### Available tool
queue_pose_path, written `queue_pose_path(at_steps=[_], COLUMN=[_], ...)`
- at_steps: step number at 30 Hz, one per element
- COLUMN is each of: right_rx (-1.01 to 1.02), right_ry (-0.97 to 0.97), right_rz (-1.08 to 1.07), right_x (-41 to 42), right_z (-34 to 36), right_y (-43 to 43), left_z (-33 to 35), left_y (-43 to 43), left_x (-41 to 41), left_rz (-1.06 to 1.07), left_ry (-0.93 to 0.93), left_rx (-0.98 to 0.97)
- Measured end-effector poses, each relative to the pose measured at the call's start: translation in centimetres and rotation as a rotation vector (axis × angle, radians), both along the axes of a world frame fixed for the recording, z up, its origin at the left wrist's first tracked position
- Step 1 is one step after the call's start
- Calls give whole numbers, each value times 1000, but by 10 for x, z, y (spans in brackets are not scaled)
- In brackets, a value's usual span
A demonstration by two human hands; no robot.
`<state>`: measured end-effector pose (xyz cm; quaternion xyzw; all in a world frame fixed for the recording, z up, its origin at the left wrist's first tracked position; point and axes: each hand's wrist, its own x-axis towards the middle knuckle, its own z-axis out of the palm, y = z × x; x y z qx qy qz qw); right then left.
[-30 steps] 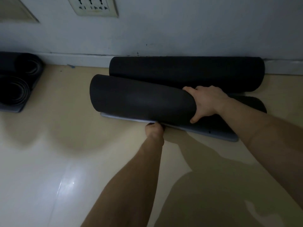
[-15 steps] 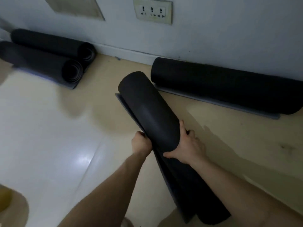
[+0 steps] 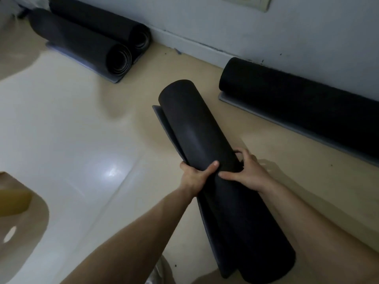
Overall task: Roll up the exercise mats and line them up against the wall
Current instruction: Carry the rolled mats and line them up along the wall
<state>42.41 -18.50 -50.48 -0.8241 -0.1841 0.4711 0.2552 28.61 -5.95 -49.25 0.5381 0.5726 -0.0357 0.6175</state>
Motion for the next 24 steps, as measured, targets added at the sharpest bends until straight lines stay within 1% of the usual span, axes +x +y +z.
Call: queue_pose_path(at_steps=[3,4,7,10,12,14,19,24], right_rx=[103,130,160,153,153,168,179,178], right_ry=[166,178,105,59,30,9,-40,-9], right_rz=[-133,-141,-189,-196,-188,-142,64,250], right_x=[-1,-8,-28,-40,-46,-52,-79,-119], right_z=[-16,-17,-15,9,40,84,200,277], right_y=[-13,-12,-5,29,66,114,260,405], left_z=[-6,-8,-12,12,45,84,181,250], left_y=[3,3,4,36,70,110,230,346], left_x=[1,-2,-14,-23,-29,-41,-90,-148], left_rz=[-26,-31,-24,6,30,98,287,453], left_ry=[-1,-2,-48,-99,-109,-135,-180,-140], left_rx=[17,30,7,3,37,59,83,125])
